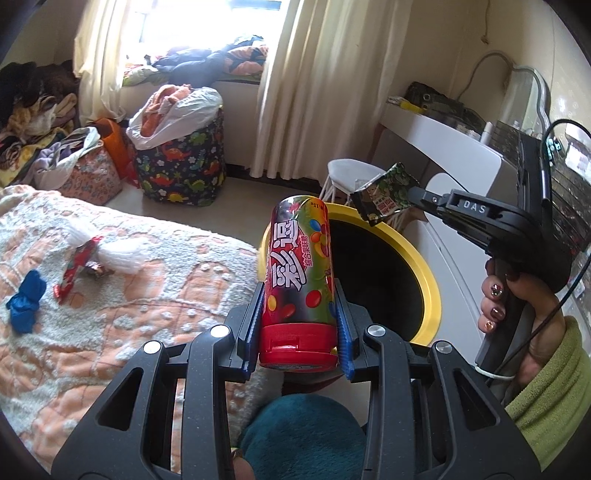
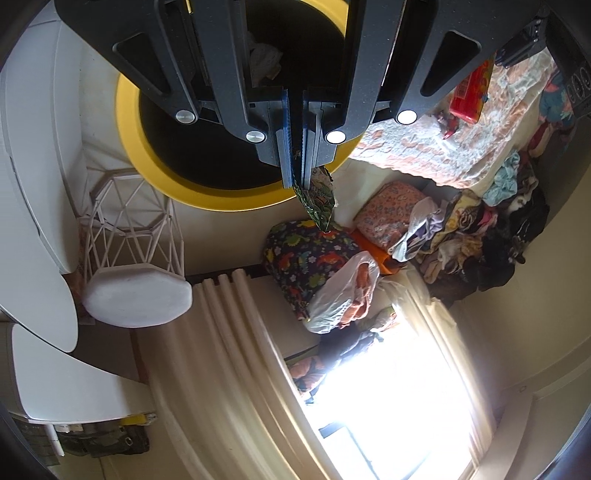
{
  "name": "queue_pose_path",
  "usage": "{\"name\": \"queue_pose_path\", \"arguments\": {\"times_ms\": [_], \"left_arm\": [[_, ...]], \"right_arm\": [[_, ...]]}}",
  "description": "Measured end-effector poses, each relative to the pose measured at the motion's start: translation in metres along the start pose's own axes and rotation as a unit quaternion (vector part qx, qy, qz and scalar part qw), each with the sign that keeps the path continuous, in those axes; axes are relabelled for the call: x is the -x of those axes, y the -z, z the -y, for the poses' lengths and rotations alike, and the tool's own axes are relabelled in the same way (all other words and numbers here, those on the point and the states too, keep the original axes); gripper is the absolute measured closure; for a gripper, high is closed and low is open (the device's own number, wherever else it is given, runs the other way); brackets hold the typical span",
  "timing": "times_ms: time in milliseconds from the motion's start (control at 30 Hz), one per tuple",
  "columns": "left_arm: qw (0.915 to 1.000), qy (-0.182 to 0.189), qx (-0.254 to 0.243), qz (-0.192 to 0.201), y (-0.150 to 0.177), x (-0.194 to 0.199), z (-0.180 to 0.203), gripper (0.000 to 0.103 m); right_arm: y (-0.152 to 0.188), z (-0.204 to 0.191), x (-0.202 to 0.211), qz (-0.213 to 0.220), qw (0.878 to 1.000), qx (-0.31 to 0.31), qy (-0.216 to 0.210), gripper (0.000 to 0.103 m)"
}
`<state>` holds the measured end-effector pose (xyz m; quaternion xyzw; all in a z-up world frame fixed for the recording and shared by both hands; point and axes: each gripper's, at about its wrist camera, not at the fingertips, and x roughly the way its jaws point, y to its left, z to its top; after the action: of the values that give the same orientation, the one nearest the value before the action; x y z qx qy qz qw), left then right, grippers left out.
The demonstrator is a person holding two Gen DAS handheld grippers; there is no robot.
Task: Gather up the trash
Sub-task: 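Carry the candy tube and green wrapper over the yellow-rimmed bin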
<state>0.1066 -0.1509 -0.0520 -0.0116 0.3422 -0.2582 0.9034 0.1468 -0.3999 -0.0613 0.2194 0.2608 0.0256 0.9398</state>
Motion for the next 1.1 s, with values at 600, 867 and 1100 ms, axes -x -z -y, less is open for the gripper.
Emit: {"name": "queue_pose_path", "arguments": {"times_ms": [600,867,1100], "left_arm": [[0.9990,0.019,-0.028,-0.031,-0.007,-0.043,0.024,0.077],[0.9980,0.022,-0.036,-0.047,-0.008,-0.065,0.031,0.077],[0.9975,0.018,-0.038,-0.057,-0.010,-0.081,0.033,0.077]], "right_arm": [[0.001,0.037,-0.003,-0.005,0.998,-0.047,0.029,0.098],[0.005,0.049,-0.010,-0.022,0.996,-0.064,0.050,0.098],[0.009,0.055,-0.015,-0.036,0.995,-0.070,0.056,0.098]]}}
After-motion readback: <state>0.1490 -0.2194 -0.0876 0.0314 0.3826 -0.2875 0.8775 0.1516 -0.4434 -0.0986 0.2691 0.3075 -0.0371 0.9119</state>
